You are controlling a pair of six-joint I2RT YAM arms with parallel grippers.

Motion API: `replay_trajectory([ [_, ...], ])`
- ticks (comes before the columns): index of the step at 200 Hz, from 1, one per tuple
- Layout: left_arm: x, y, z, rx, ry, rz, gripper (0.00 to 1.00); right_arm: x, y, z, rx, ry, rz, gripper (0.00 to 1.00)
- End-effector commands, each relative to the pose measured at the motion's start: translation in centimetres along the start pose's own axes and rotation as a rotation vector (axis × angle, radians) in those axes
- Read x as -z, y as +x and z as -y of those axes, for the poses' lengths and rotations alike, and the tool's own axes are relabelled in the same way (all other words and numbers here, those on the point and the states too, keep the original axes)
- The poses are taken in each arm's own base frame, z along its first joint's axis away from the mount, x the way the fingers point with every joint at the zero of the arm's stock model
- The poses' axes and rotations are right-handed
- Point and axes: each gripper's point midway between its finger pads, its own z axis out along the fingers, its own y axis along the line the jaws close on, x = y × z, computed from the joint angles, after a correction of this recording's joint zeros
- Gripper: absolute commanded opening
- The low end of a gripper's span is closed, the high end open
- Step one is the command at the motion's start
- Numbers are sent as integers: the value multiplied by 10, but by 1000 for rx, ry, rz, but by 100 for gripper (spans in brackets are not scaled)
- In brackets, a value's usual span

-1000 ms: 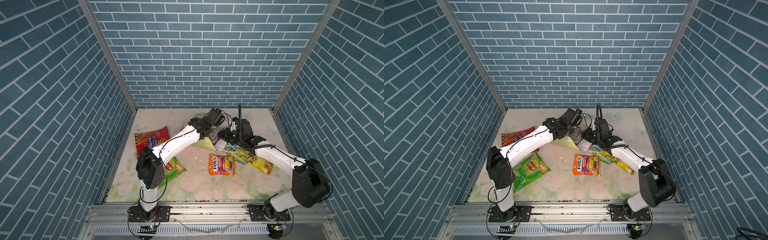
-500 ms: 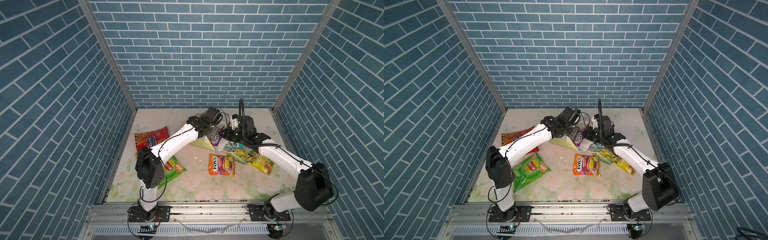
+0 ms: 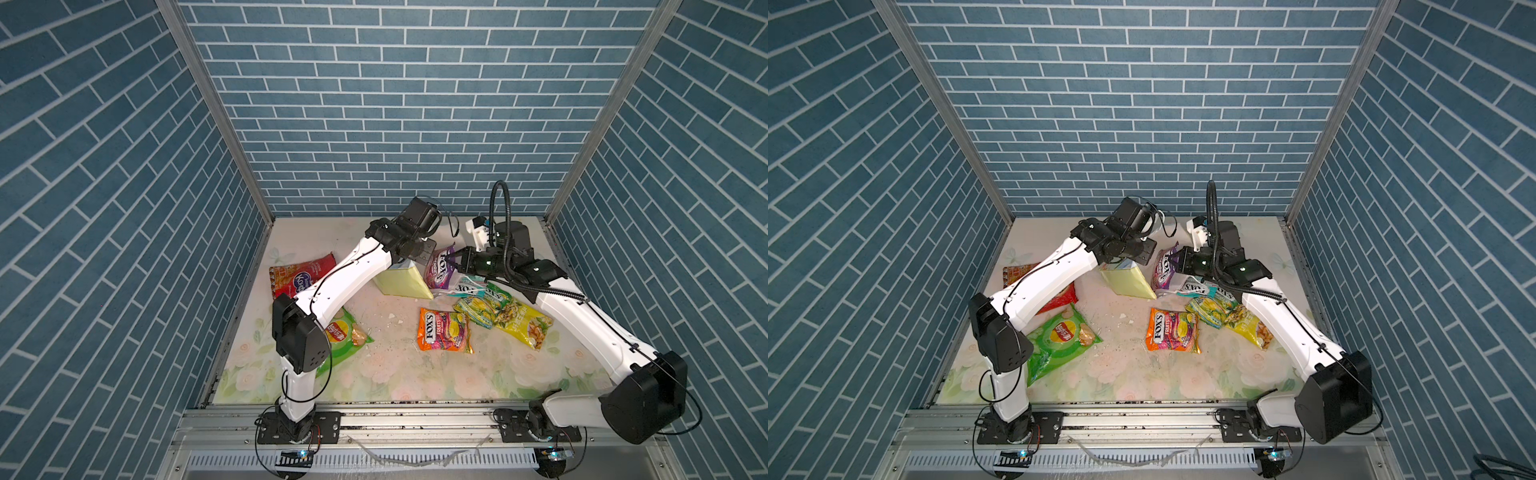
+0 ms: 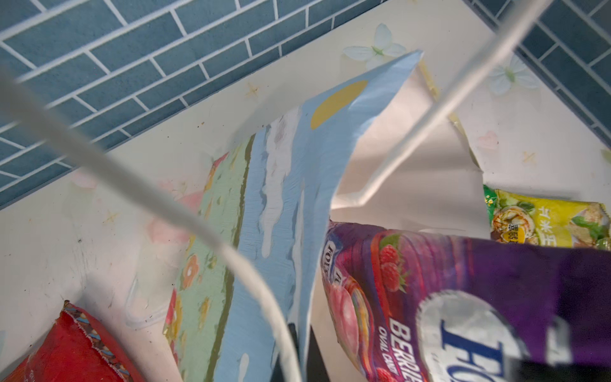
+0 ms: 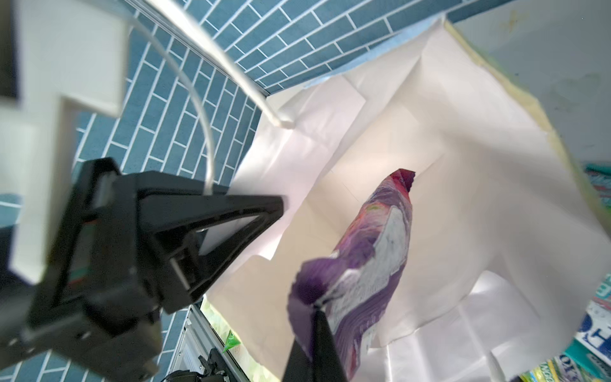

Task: Take the snacks out of the paper bag
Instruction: Pick up the snack from the paper bag.

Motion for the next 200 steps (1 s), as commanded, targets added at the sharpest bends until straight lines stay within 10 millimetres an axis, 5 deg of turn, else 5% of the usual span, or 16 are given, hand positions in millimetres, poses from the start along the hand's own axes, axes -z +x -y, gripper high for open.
replay_trajectory([
  [1,-7,9,-1,21,18,-62,0,31,-15,-33,126,-76,41,0],
  [58,-8,10,-3,36,43,-105,0,67,-45,-77,192,-188,142,0],
  [94,-5,9,-7,61,63,-110,0,87,-62,-83,217,-164,200,0],
  [200,4,6,-34,220,168,-138,0,150,-94,-35,198,120,356,0],
])
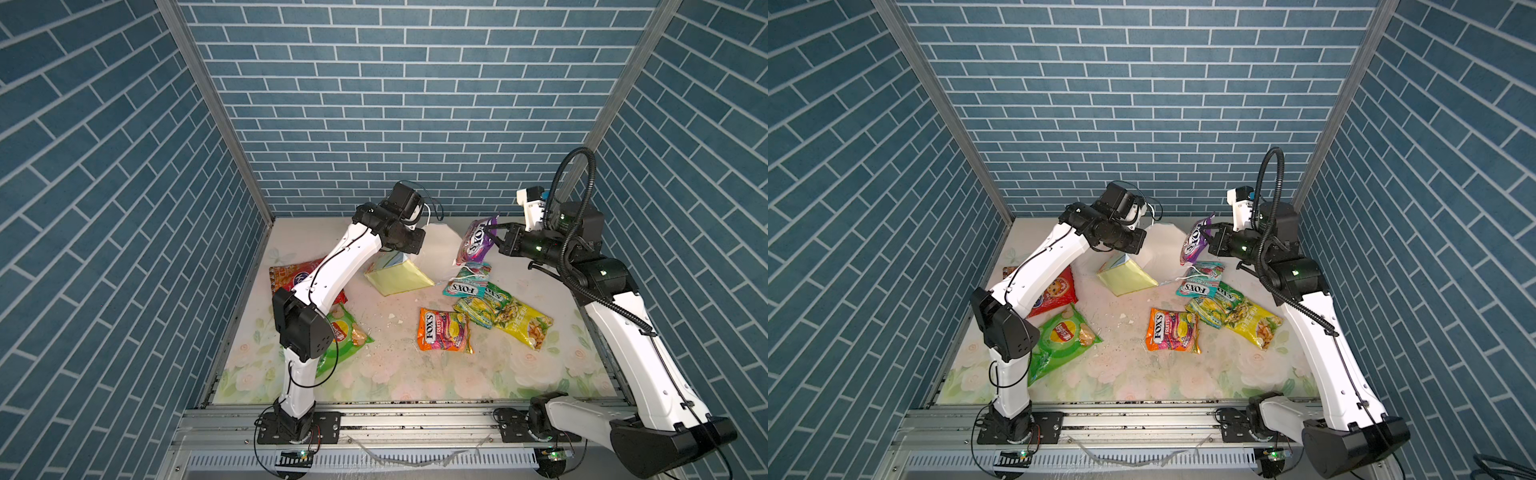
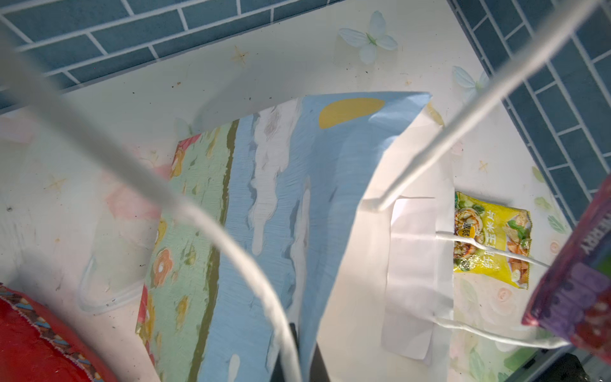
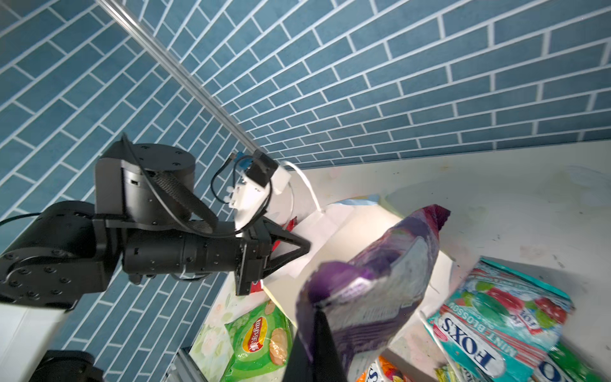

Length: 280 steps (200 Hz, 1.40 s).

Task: Take the snacks out of the paper bag
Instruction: Pick up the snack from the paper bag, then place the snack at the center of the table.

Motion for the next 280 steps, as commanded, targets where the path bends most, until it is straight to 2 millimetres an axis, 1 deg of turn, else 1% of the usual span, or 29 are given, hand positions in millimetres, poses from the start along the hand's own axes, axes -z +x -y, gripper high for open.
replay_trajectory([
  [1,7,4,-9,65,34,-34,1,28,-27,-3,87,58,95,0],
  [24,10,0,-18,114,61,-15,3,39,-33,8,87,123,106,0],
  [56,18,-9,-29,190,124,34,3,49,-36,23,68,182,120,0],
  [83,26,-19,-39,284,211,96,3,50,-36,30,50,197,120,0],
  [101,28,-22,-46,338,254,118,3,48,-36,32,35,193,122,0],
  [119,33,-22,-55,368,259,134,3,44,-37,32,22,180,121,0],
  [145,30,-19,-70,429,276,149,3,36,-35,33,-2,149,104,0],
  [171,29,-18,-79,481,303,157,3,24,-28,34,-40,107,71,0],
  [201,26,-13,-85,464,262,114,3,7,-12,43,-99,78,18,0],
  [237,20,-4,-94,437,191,57,8,-8,12,60,-165,84,-37,0],
  [259,21,-1,-99,422,158,43,12,-14,21,66,-191,82,-55,0],
  [280,14,6,-104,422,135,17,14,-18,25,68,-203,77,-62,0],
])
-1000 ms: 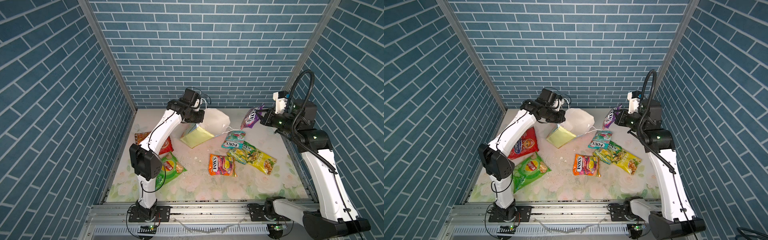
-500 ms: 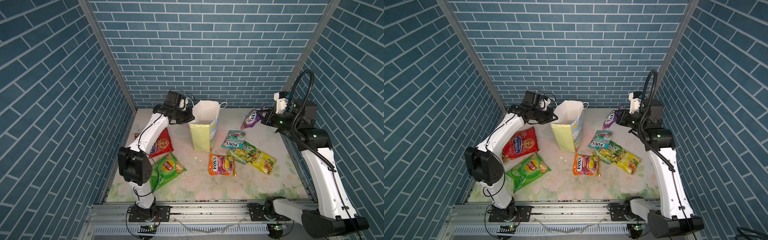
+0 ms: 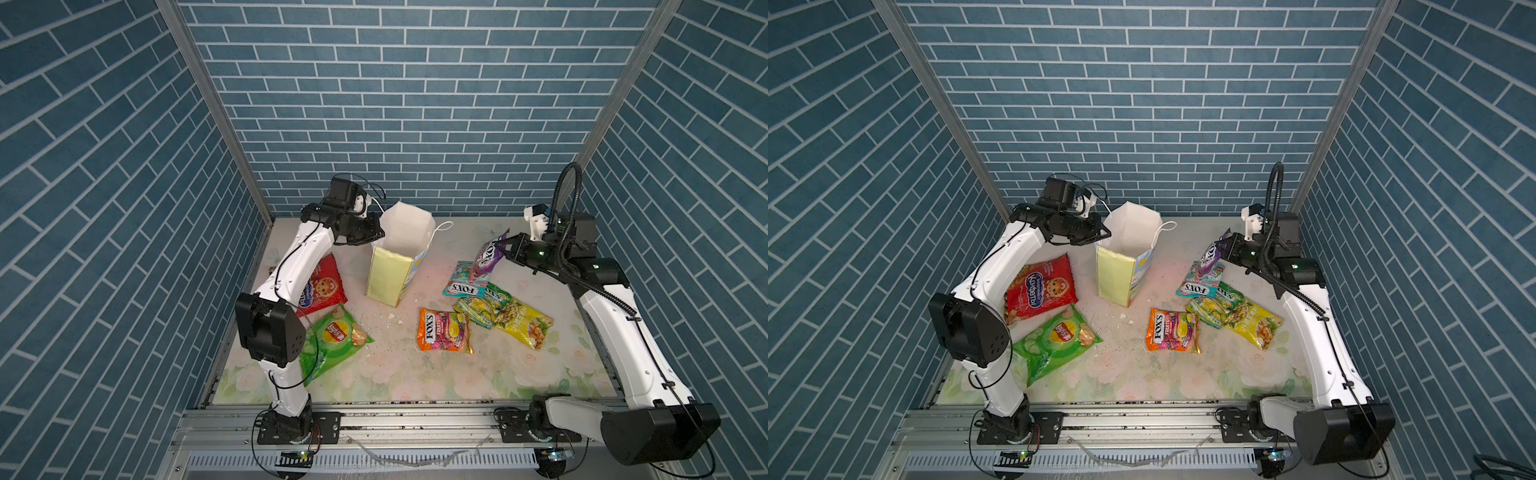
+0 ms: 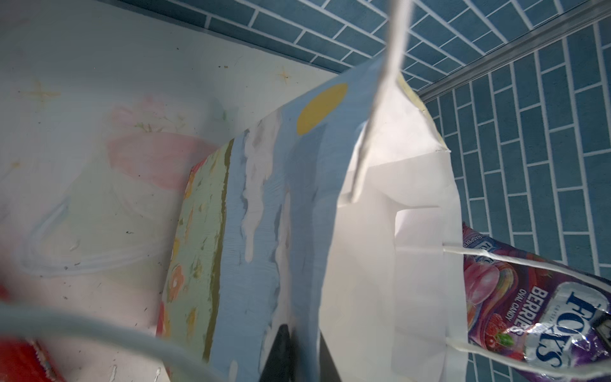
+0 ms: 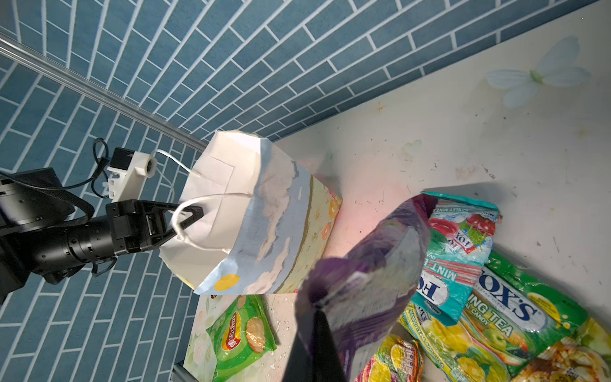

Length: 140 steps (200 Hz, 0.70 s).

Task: Take the snacks out of the paper bag
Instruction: Place the snack at the center of the table.

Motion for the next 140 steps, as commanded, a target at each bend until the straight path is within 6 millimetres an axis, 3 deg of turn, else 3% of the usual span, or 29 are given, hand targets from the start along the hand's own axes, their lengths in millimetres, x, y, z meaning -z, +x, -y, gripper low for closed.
replay_trajectory([
  [1,-8,7,-16,-12,-62,-45,14,1,-13,-14,10,-67,49,0],
  [47,-14,11,-28,-11,-106,-54,20,-3,-14,-12,3,-70,39,0],
  [108,6,0,-30,-63,-181,-6,51,-11,-10,-10,-14,-78,18,0],
  [140,15,-7,-26,-81,-183,26,55,-13,-10,-10,-18,-84,15,0],
])
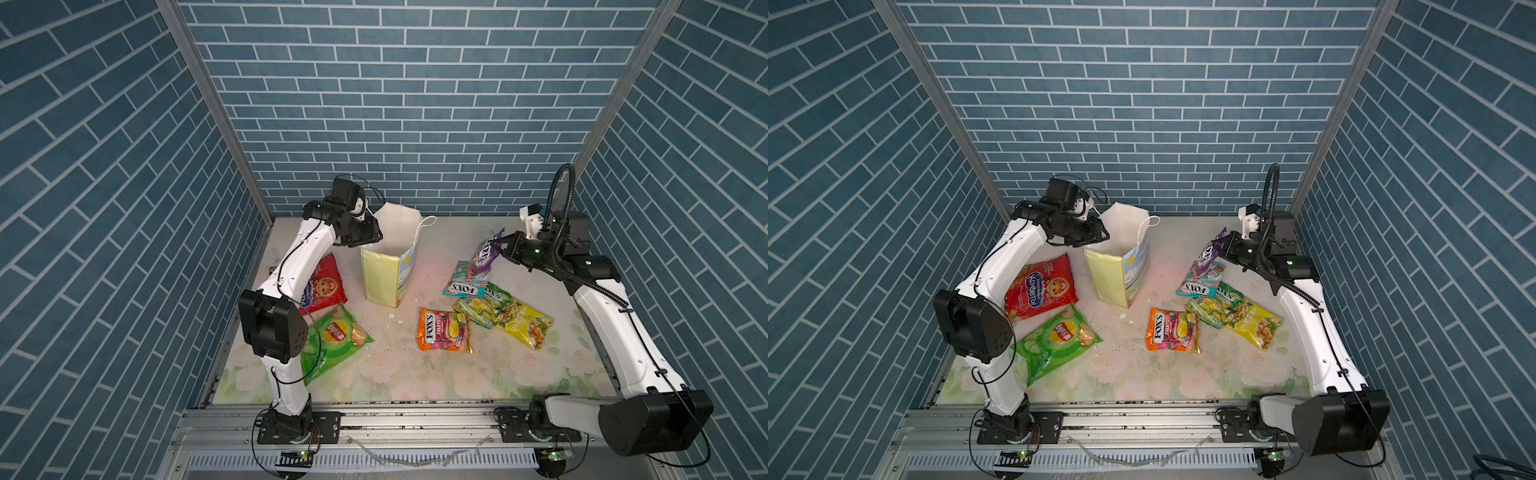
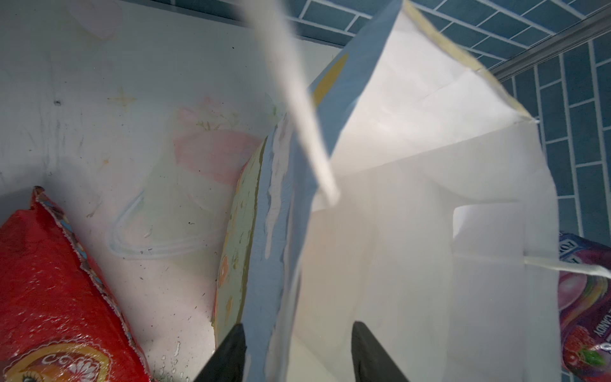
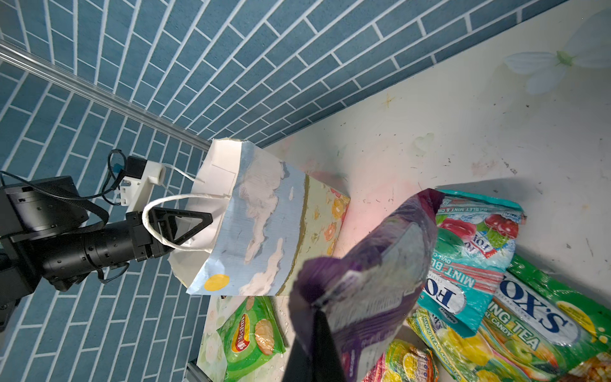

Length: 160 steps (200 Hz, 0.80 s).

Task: Take the snacks out of the paper bag
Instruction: Place the snack at the center of the table.

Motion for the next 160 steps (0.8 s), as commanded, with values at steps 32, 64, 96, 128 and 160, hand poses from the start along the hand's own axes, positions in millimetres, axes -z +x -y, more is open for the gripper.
replay_trajectory([
  [32,26,-12,7,-36,-12,63,57,-1,-6,-9,8,-45,25,0],
  [64,39,-13,3,-59,-57,78,58,-2,-4,-8,7,-46,21,0],
  [96,53,-13,-3,-82,-105,100,58,-2,-3,-7,4,-41,17,0],
  [128,67,-8,-9,-108,-151,102,58,-5,-1,-4,0,-34,10,0],
  [160,85,-7,-3,-139,-132,148,58,-8,2,3,2,-8,-2,0],
])
